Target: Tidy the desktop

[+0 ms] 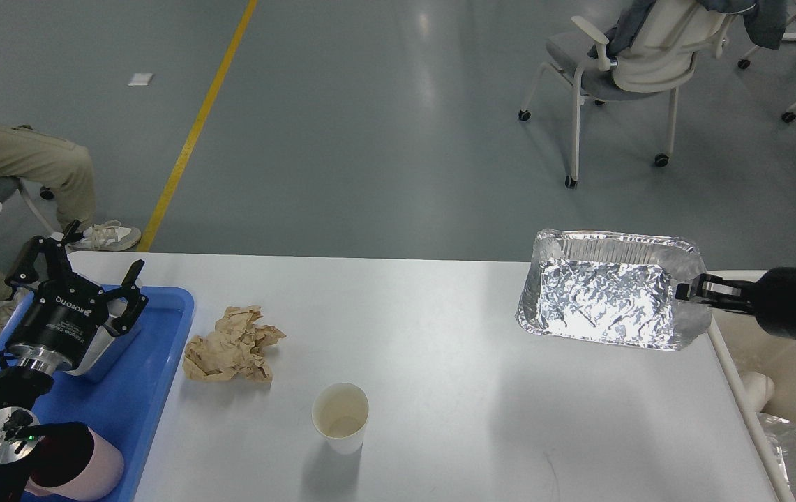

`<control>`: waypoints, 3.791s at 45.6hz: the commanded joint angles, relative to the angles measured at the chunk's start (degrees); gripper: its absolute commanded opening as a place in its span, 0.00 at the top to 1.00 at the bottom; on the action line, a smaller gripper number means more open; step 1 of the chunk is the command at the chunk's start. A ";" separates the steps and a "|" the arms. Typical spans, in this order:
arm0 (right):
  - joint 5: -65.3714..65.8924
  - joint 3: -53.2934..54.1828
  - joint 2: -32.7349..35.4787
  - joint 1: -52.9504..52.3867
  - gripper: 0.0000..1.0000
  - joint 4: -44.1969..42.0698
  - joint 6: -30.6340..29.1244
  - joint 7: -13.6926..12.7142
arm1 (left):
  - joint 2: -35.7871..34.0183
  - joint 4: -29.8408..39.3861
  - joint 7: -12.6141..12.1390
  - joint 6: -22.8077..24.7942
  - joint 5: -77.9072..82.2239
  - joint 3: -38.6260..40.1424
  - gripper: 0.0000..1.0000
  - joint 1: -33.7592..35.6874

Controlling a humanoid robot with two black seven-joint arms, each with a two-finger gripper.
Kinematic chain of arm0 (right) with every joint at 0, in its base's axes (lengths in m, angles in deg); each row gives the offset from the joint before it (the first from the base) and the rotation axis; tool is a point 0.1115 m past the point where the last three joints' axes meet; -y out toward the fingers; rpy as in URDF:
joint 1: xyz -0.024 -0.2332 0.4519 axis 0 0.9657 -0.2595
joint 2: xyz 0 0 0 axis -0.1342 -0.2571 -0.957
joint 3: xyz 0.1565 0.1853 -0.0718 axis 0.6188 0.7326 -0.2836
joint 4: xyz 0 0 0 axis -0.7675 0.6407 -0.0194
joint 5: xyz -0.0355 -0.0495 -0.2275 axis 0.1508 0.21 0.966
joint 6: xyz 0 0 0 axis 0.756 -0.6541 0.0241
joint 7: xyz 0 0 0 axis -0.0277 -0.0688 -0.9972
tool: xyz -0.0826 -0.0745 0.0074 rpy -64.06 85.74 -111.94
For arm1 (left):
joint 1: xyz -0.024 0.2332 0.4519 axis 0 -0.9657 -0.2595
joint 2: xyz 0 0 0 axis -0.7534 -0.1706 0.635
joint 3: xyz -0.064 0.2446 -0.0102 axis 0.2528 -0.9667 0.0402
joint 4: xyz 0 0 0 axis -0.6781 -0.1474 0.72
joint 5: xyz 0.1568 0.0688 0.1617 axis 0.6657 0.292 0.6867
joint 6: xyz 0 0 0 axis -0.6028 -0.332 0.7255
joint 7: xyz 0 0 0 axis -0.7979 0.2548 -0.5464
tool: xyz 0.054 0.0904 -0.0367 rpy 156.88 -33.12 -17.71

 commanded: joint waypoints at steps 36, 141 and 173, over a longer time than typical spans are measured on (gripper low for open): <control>-20.04 0.94 -29.07 -9.31 1.00 -10.04 -2.04 -9.77 | -4.09 -0.17 0.00 -0.53 0.09 -0.81 0.03 -3.28; -28.49 0.15 -46.92 -8.43 1.00 -26.39 0.33 -11.97 | -59.81 10.82 8.88 -1.41 16.61 -26.21 0.03 -5.83; -28.23 0.15 -46.83 -8.51 1.00 -26.30 0.24 -11.97 | -44.96 11.25 26.63 1.58 77.59 -27.35 0.07 5.33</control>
